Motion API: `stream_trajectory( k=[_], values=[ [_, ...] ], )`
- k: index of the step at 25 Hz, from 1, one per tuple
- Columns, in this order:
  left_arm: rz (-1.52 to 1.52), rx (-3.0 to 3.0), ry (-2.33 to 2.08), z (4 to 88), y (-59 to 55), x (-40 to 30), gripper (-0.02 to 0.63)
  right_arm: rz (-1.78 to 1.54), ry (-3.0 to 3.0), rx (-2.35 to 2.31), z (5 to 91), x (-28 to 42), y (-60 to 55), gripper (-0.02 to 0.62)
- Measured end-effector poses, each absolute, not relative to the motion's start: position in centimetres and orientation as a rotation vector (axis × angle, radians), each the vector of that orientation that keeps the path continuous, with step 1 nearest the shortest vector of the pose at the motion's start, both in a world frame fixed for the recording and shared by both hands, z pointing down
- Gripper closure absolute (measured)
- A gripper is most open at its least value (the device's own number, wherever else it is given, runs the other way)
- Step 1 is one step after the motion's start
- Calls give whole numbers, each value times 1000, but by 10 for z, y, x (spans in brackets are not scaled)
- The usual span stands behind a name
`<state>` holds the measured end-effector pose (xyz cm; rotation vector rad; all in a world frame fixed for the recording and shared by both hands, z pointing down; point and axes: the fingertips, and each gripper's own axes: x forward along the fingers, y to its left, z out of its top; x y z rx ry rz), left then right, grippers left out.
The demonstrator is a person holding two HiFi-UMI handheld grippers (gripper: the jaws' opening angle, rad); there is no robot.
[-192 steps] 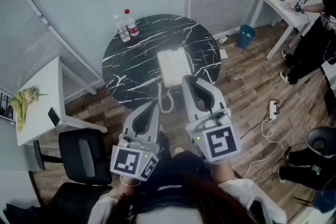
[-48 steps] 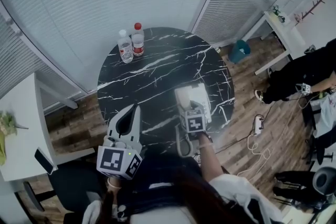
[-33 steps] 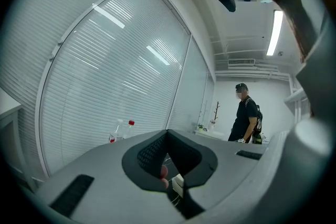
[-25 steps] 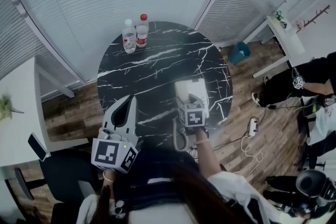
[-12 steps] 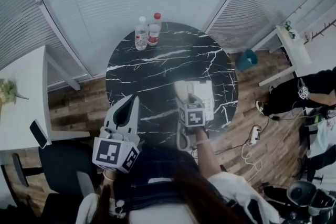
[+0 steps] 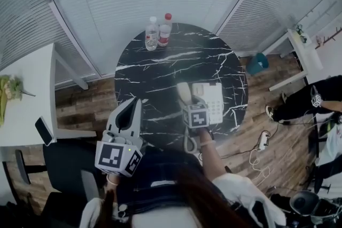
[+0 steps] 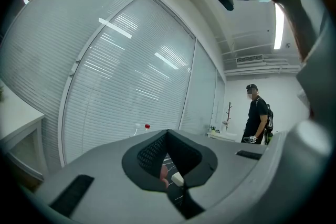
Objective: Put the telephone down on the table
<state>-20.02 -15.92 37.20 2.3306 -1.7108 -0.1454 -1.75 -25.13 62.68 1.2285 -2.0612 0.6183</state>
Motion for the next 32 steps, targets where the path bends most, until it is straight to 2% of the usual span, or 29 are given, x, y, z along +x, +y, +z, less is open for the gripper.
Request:
stream_trajectory(
  k=[32],
  values=[
    [-94,2243,-1835,374,-132,-218,595,570,-2150,1032,638,-77,-235,363]
  ],
)
